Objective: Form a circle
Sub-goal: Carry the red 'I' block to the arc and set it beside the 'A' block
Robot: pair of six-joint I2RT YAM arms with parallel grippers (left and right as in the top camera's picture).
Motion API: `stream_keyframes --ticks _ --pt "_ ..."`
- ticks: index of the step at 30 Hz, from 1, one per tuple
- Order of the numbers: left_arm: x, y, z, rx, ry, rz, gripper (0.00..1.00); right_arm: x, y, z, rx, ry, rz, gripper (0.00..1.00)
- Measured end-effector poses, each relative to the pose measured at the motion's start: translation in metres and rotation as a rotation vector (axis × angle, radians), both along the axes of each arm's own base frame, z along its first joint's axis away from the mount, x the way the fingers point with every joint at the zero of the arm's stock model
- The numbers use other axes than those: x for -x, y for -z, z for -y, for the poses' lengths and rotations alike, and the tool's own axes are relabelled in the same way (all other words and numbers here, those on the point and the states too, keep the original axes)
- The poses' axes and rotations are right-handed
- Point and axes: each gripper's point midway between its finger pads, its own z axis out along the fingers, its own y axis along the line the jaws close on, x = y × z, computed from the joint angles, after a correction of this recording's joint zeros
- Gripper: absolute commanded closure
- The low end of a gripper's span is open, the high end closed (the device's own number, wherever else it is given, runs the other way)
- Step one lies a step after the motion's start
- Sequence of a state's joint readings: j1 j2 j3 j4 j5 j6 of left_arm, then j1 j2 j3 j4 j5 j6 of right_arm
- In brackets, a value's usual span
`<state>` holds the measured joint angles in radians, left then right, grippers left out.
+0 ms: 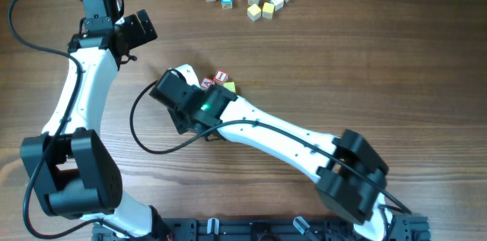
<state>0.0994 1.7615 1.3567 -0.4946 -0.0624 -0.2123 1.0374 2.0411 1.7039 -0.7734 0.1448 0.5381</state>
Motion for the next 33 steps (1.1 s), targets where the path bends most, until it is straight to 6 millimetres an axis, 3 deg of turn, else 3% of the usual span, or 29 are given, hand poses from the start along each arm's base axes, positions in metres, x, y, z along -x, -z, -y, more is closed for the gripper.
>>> stream_keyframes --ticks 6,15,17,26,27,28,29,33 --pt "0.000 0.000 0.000 0.001 0.000 0.000 0.00 -0.005 0.040 -0.002 0.057 0.015 -0.020 0.77" --pt "0.000 0.000 0.000 0.000 0.001 0.000 0.00 -0.018 0.080 0.006 0.091 0.097 -0.058 0.77" --pt "0.000 0.000 0.000 0.000 0.000 0.000 0.00 -0.025 0.081 0.008 0.079 0.125 -0.059 0.76" --pt "0.000 0.000 0.000 0.001 0.000 0.000 0.00 -0.030 0.084 0.017 0.082 0.174 -0.077 0.36" --pt "0.000 0.000 0.000 0.001 0.000 0.000 0.00 -0.029 0.084 0.018 0.088 0.172 -0.080 0.24" --pt "0.000 0.000 0.000 0.000 0.000 0.000 0.00 -0.028 0.085 0.018 0.087 0.173 -0.084 0.05" --pt "0.000 0.000 0.000 0.000 0.000 0.000 0.00 -0.028 0.085 0.017 0.083 0.176 -0.088 0.00" --pt "0.000 0.000 0.000 0.000 0.000 0.000 0.00 -0.023 0.085 0.009 0.047 0.152 -0.120 0.00"
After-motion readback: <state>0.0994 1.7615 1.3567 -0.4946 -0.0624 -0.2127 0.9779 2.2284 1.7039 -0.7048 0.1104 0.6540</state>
